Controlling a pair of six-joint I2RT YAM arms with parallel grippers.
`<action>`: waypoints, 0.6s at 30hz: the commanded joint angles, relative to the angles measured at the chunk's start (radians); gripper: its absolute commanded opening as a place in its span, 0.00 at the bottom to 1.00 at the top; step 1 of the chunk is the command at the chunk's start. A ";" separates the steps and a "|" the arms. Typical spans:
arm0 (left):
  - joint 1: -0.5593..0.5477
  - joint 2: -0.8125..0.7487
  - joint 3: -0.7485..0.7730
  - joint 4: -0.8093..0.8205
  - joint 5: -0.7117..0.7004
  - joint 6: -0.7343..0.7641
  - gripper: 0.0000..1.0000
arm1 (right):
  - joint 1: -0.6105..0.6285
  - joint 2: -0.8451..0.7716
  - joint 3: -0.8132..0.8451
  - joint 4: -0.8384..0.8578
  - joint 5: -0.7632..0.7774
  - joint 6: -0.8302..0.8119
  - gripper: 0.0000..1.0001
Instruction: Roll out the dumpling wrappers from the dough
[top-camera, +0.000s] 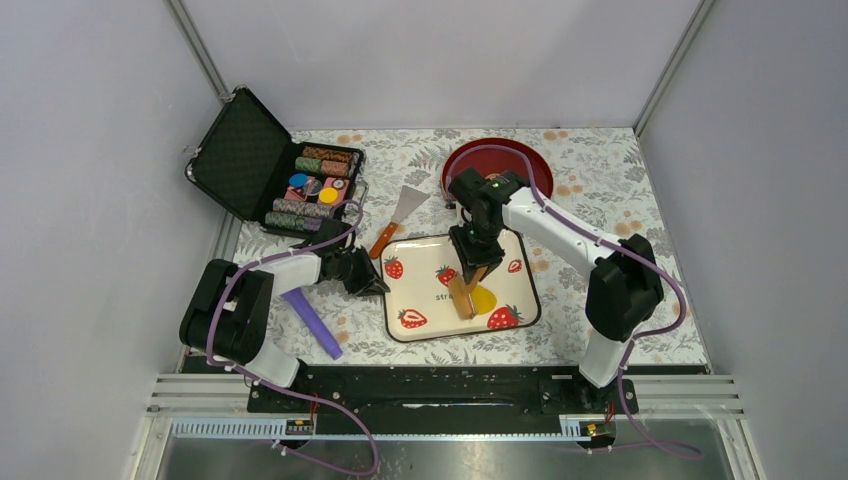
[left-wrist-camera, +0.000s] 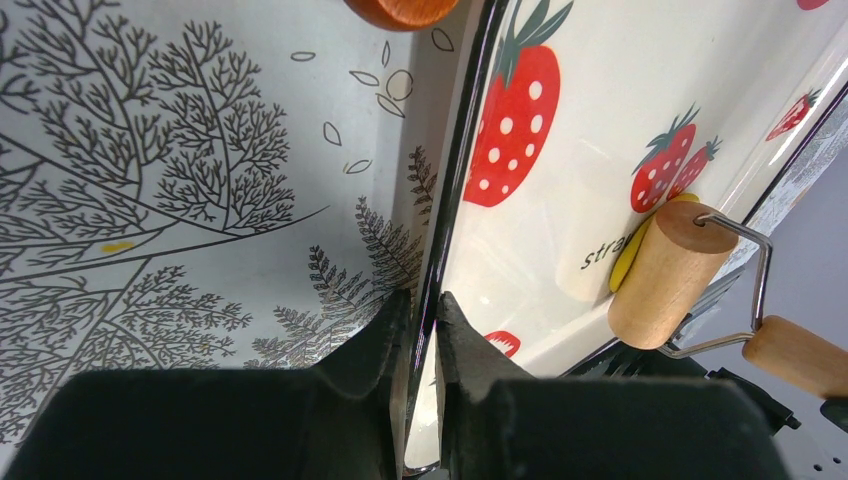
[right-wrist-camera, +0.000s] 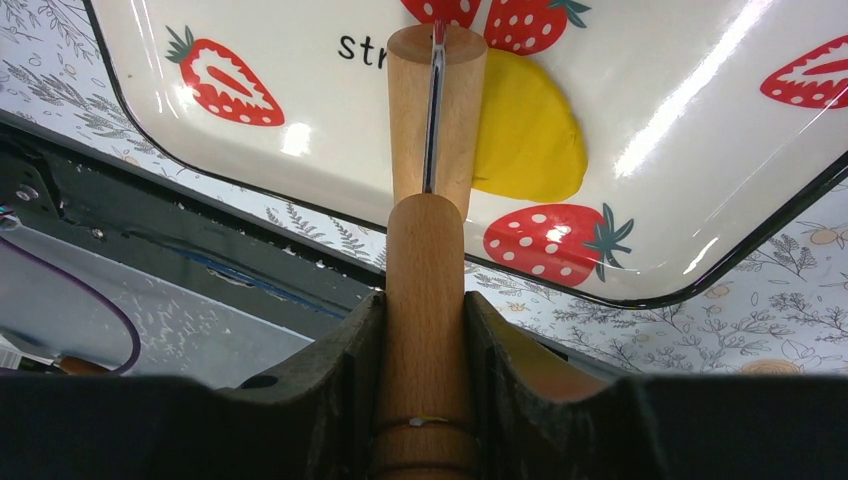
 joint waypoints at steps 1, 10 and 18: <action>0.024 0.048 -0.050 -0.081 -0.195 0.031 0.00 | 0.009 0.060 -0.072 -0.006 0.038 0.004 0.00; 0.023 0.048 -0.052 -0.082 -0.195 0.031 0.00 | 0.011 0.081 -0.198 0.007 0.091 -0.003 0.00; 0.024 0.047 -0.051 -0.082 -0.194 0.031 0.00 | -0.003 0.121 -0.246 0.051 0.037 -0.011 0.00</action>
